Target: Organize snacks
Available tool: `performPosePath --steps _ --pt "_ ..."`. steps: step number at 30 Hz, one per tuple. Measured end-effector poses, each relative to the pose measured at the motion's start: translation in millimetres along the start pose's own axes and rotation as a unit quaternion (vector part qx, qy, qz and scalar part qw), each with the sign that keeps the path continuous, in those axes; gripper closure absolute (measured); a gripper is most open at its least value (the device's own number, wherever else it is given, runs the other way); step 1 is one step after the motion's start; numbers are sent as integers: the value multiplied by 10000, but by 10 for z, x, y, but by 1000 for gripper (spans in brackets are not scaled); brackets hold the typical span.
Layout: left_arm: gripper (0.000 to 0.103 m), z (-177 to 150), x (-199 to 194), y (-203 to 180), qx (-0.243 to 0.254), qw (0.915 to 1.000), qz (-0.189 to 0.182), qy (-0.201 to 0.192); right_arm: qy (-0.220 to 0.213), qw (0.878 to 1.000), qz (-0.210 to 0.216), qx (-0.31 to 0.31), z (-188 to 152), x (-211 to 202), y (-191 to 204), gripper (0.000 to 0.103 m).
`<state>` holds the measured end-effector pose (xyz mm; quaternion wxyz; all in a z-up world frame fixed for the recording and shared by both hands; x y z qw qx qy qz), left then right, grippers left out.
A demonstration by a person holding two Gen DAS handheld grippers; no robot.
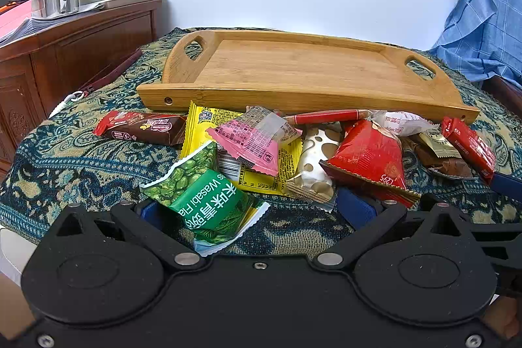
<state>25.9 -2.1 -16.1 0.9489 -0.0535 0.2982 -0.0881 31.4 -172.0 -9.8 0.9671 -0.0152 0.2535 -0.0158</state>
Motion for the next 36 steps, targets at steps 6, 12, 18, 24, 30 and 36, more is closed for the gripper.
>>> performPosePath --steps 6,12,18,24,30,36 --pt "0 0 0 -1 10 10000 1 0 -21 10000 -6 2 10 -16 -3 0" --pt "0 1 12 9 56 10000 8 -13 -69 10000 -20 46 -5 -20 -2 0" --pt "0 25 -4 1 41 9999 111 -30 -229 9996 -64 117 -40 -19 -1 0" --pt "0 106 33 23 -125 9996 208 141 -84 9999 17 66 -1 -17 -23 0" --pt "0 205 -55 52 -19 9998 -115 128 -6 9998 166 73 72 -61 -103 0" --pt "0 247 -274 -58 335 9984 -353 -288 -262 9990 364 67 158 -179 -159 2"
Point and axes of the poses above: each gripper's, at about its wrist camera, not at the fingertips, and x roughly the way its jaws point, y to its left, z to its top, the point moved 3 cm from there along x, roughly the way its jaws point, and after that the axes turned 12 degrees about -z, right-handed, at the moved point
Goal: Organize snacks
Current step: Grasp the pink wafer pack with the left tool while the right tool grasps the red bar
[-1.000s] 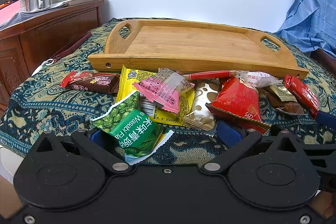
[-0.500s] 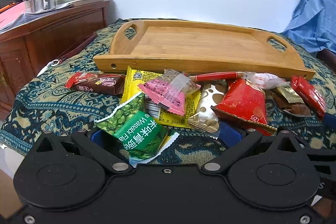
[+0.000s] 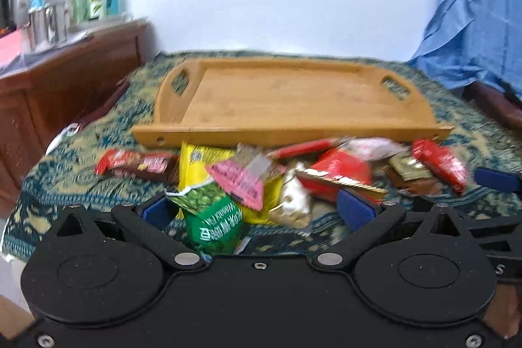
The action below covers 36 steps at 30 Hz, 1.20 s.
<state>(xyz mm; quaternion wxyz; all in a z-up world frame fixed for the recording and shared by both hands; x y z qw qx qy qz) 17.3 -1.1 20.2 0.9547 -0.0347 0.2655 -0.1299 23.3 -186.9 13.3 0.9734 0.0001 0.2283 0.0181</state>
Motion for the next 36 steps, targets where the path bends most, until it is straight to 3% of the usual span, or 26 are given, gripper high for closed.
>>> performPosePath --steps 6,8,10,12,15,18,19,27,36 --pt "7 61 -135 -51 249 9987 -67 -447 -86 9999 58 -49 115 -18 -116 18" --pt "15 47 -89 -52 387 9985 -16 -376 -15 10000 4 -81 144 22 -162 26" --pt "30 25 -9 -20 311 9993 50 -212 105 9999 -54 -105 160 83 -195 38" --pt "33 19 22 27 111 9996 -70 -237 193 9998 -58 -92 164 134 -212 43" --pt "40 28 76 71 134 9995 -133 -255 216 9997 -63 -103 161 171 -206 47" --pt "60 38 204 133 173 9998 10 21 148 9996 -134 -212 158 181 -173 48" --pt "62 43 231 149 155 9999 -15 57 132 9995 -149 -229 158 186 -164 49" --pt "66 64 267 206 171 9997 -142 106 166 9993 -278 -167 161 237 -177 51" --pt "67 117 189 171 106 9996 -183 166 244 9993 -289 -57 169 275 -194 65"
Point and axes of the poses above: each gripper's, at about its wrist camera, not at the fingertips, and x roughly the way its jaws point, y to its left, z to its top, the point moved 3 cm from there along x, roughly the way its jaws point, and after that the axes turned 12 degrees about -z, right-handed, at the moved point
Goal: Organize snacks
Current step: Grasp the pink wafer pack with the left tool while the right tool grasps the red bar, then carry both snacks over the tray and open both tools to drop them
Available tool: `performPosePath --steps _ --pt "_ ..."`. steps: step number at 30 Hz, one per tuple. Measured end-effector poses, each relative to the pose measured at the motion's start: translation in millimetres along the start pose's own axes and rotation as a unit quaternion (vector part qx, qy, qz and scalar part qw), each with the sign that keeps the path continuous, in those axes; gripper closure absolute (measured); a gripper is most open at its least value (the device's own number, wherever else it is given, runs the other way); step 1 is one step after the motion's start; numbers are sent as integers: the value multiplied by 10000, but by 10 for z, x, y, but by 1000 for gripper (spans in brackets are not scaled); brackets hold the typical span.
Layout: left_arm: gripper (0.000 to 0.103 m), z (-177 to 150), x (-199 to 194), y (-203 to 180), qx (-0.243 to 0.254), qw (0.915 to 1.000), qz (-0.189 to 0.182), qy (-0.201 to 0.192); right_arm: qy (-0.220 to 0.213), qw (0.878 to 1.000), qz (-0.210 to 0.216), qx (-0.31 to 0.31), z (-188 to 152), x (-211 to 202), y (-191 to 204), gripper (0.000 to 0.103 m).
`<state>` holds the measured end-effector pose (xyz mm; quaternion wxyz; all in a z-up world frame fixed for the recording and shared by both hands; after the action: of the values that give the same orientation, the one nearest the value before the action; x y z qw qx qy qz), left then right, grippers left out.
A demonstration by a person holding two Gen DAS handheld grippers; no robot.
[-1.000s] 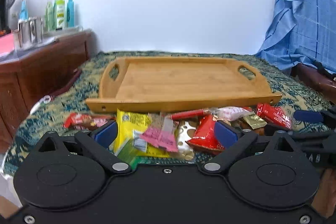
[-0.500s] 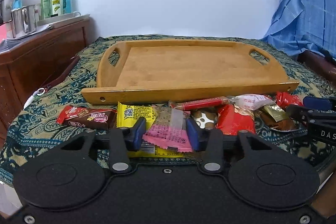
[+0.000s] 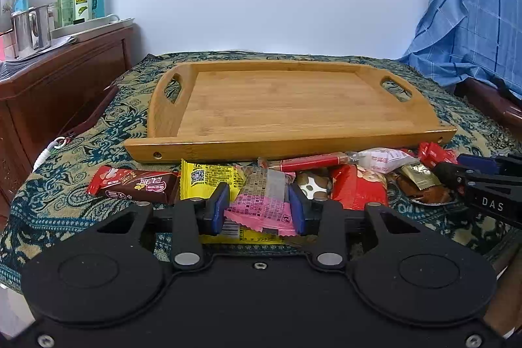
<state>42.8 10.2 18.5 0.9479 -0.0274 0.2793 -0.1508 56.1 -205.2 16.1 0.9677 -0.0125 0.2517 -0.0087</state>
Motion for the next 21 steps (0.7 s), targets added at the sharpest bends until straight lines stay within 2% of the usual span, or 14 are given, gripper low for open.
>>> performPosePath --steps 1,4,12,21 --pt "67 0 -10 -7 -9 10000 0 -6 -11 10000 -6 22 -1 -7 -7 70" --pt "67 13 -53 -34 -12 10000 12 -36 -48 9999 43 120 0 -40 -38 74" --pt "67 121 -175 -82 -56 9998 52 -181 -50 9993 232 305 8 -100 -66 75" --pt "67 334 -256 -204 22 9993 31 -366 -247 9972 367 597 159 -255 -105 75"
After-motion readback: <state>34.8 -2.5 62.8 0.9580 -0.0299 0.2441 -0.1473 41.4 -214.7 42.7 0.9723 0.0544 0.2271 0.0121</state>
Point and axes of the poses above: each gripper's, at about its wrist camera, not at the fingertips, and x roughly the way its jaws point, y to its left, z to its top, the point moved 3 cm from there along x, roughly the way its jaws point, and after that the axes turned 12 degrees about -z, right-handed, at the moved point
